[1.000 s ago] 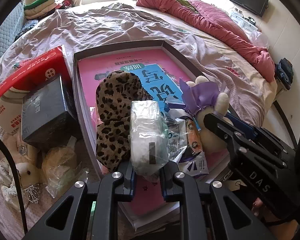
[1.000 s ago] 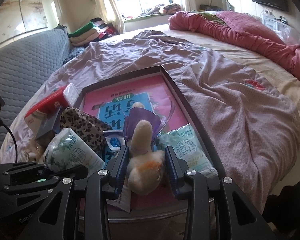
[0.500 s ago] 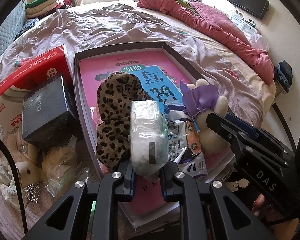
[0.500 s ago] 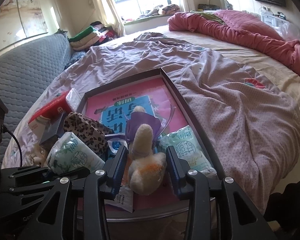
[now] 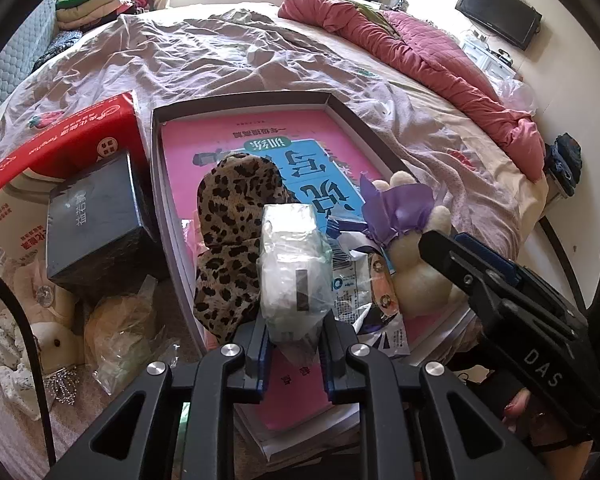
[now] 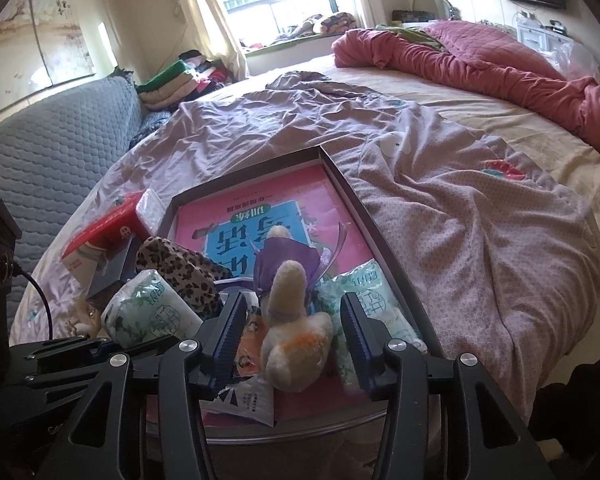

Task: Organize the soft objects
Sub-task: 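Lower the diaper pack and plush bunny onto the book in the tray, then open both grippers to release the items and withdraw from the tray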

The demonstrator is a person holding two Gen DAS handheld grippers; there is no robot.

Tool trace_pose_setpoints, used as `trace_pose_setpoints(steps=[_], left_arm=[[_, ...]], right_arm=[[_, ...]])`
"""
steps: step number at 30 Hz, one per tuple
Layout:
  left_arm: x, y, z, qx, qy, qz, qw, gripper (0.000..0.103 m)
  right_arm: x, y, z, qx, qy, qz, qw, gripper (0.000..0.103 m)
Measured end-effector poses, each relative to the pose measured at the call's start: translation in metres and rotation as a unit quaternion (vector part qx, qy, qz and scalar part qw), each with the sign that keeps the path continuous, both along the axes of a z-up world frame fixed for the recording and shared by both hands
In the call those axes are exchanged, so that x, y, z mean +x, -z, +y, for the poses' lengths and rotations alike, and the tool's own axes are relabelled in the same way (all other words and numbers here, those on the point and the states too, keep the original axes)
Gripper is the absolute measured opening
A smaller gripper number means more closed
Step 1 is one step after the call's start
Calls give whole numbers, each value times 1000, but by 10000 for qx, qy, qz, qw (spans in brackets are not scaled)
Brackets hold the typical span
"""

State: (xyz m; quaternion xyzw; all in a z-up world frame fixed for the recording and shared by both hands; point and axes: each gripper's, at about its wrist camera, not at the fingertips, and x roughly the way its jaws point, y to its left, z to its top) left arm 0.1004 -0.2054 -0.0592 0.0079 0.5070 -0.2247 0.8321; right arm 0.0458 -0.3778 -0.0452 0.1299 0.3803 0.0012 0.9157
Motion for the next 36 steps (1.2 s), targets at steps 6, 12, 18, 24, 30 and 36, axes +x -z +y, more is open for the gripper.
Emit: trace_pose_setpoints(steps=[6,12,18,24,30,36], left_arm=[[-2,-2,-1,59,10,-51,10000,42],[-5,-5,-2,139,38,-144,9998,45],[-8,-10,-1,204,58,-212,9995,46],[-12,-17,2,251,76,-312,9992,49],[-17,-25,6,353,0,-449,9984,54],[-22,-33,13,382,-69,-503,9980,59]], right_arm=[[0,-2,-2,61,25,-7,10000,51],[-1,-3,-3,78,34,-11,10000,53],[-1,-3,-4,97,38,19,9999,55],[-3,-6,-1,82,36,3,10000,56],[-5,-9,2,34,10,-1,10000,57],[-5,-13,6,13,-13,-9,10000,59]])
